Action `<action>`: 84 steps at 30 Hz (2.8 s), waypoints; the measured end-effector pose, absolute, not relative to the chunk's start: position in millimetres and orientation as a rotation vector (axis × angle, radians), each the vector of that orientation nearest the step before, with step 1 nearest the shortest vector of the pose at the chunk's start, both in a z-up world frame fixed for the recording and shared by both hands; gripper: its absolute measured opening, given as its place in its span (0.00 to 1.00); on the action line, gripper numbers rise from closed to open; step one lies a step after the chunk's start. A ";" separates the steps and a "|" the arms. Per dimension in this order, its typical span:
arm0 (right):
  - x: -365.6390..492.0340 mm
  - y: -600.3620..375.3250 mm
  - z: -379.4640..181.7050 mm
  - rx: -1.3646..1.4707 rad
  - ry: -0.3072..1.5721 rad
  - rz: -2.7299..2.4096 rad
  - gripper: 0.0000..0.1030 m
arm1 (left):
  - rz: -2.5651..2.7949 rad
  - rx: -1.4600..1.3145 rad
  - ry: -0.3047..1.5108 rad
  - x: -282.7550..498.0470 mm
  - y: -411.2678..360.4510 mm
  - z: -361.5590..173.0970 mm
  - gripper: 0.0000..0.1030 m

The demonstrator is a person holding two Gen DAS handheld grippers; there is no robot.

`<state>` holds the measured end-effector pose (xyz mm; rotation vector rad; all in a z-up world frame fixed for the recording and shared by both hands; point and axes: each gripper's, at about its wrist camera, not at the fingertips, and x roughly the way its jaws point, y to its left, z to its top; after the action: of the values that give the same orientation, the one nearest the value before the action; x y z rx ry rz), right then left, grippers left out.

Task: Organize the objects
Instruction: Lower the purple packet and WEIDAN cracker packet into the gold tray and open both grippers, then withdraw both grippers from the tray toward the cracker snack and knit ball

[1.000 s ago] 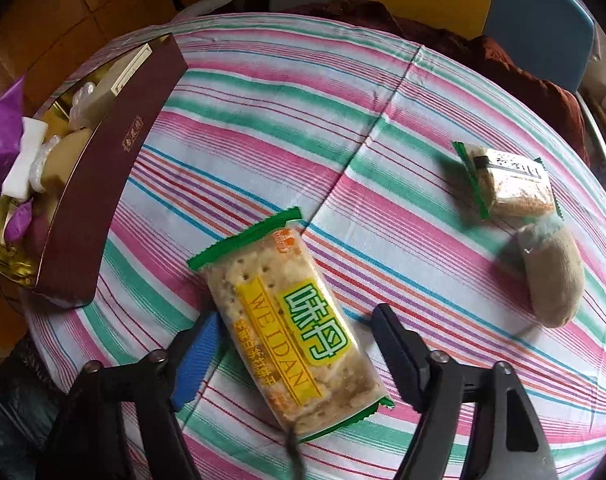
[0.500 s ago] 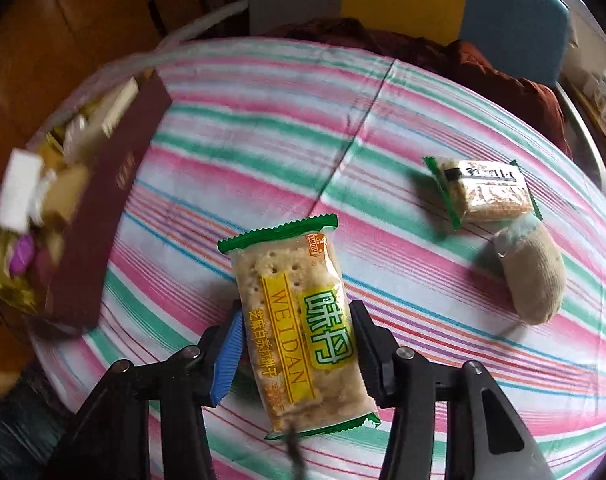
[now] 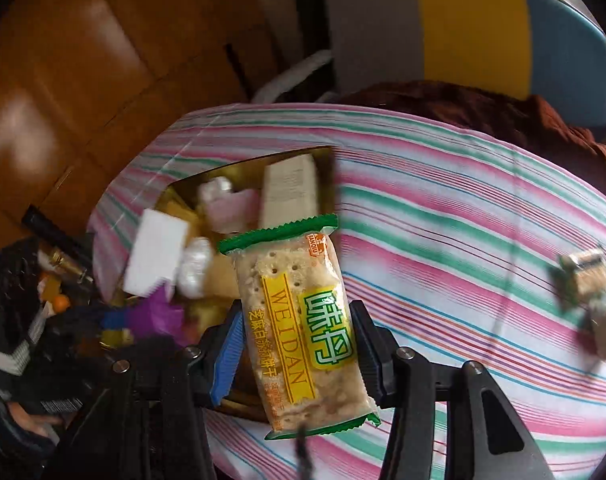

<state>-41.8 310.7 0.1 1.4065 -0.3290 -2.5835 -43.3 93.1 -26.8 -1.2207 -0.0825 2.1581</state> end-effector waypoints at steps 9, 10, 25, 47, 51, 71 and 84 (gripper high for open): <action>-57.3 275.3 -21.6 1.509 -0.276 -2.517 0.50 | 2.162 -1.246 -0.065 -45.2 90.9 -41.8 0.50; -58.1 274.7 -23.8 1.519 -0.276 -2.514 0.50 | 2.165 -1.245 -0.067 -45.2 89.9 -42.1 0.50; -58.0 262.9 -39.8 1.561 -0.206 -2.571 0.58 | 2.417 -1.088 0.049 -39.0 72.3 -9.9 0.65; -12.7 261.6 -1.5 1.389 -0.152 -2.830 0.59 | 2.539 -0.943 0.201 -12.6 78.8 10.8 0.76; -10.2 261.8 1.7 1.373 -0.117 -2.859 0.59 | 2.543 -0.940 0.212 -9.9 81.2 10.6 0.77; -1.9 288.3 -1.8 1.401 -0.134 -2.913 0.59 | 2.508 -0.929 0.263 -4.8 96.5 8.6 0.82; 3.7 367.1 -3.2 1.513 -0.275 -2.986 0.59 | 2.451 -0.905 0.320 -4.2 121.2 12.3 0.82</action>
<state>3.7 367.1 -3.2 1.5134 -0.2752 -2.9864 -4.2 121.2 12.3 -0.9053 0.3203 2.4509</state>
